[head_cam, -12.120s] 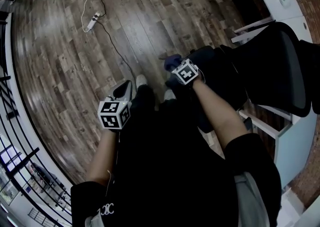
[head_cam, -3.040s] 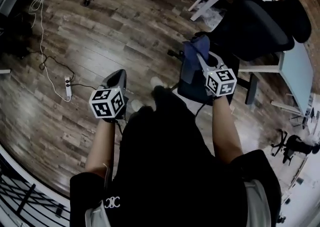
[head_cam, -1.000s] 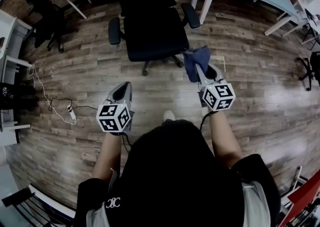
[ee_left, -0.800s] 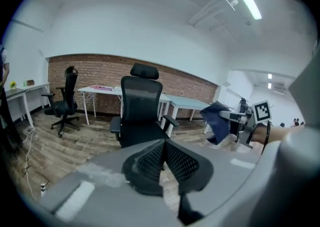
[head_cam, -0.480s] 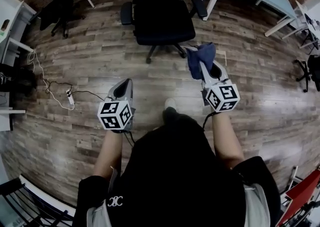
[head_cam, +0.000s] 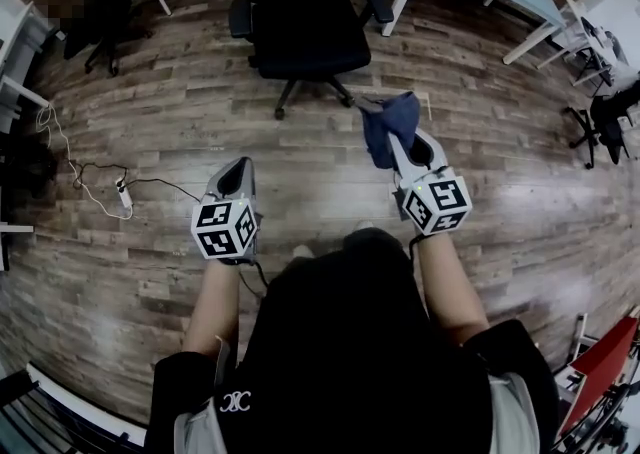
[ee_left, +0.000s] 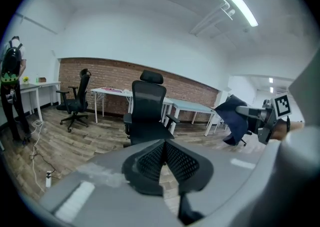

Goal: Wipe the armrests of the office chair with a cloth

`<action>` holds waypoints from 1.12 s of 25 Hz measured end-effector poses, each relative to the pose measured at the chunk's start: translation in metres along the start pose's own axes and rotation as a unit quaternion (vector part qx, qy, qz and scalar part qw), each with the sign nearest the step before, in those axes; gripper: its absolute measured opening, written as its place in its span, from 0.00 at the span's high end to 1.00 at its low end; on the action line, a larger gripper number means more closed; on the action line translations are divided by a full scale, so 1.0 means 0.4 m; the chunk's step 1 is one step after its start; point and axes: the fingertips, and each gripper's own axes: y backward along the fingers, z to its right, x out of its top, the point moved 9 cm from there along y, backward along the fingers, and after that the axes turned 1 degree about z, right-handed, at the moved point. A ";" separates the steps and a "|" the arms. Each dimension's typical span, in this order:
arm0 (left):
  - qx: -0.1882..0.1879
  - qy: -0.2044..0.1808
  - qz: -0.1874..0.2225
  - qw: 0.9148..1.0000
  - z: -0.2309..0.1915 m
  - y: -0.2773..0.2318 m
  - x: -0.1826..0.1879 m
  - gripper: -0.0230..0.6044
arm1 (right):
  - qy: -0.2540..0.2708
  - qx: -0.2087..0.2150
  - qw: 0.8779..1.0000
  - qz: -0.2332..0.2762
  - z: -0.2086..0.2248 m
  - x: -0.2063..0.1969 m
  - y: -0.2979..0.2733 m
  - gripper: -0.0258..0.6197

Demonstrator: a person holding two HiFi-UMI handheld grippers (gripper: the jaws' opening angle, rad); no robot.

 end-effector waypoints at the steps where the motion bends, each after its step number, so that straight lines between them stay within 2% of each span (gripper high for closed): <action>1: 0.003 -0.003 0.003 1.000 0.006 0.000 0.004 0.95 | -0.001 0.001 1.000 0.001 -0.002 0.002 0.003 0.84; 5: 0.017 -0.009 0.016 1.000 0.028 -0.017 0.027 0.95 | -0.020 0.009 1.000 0.016 -0.011 0.010 0.013 0.84; 8: 0.014 -0.017 0.022 1.000 0.069 -0.035 0.042 0.95 | -0.040 0.011 0.999 0.017 0.004 0.008 0.032 0.84; 13: 0.010 -0.032 0.020 0.999 0.142 -0.077 0.056 0.95 | -0.043 0.012 0.999 0.009 0.047 -0.005 0.069 0.84; 20: 0.012 -0.053 0.016 0.998 0.229 -0.104 0.068 0.95 | 0.043 -0.004 0.998 -0.036 0.087 -0.041 0.098 0.84; 28: 0.026 -0.052 0.003 0.998 0.288 -0.104 0.035 0.95 | 0.020 0.010 0.999 -0.041 0.126 -0.073 0.123 0.84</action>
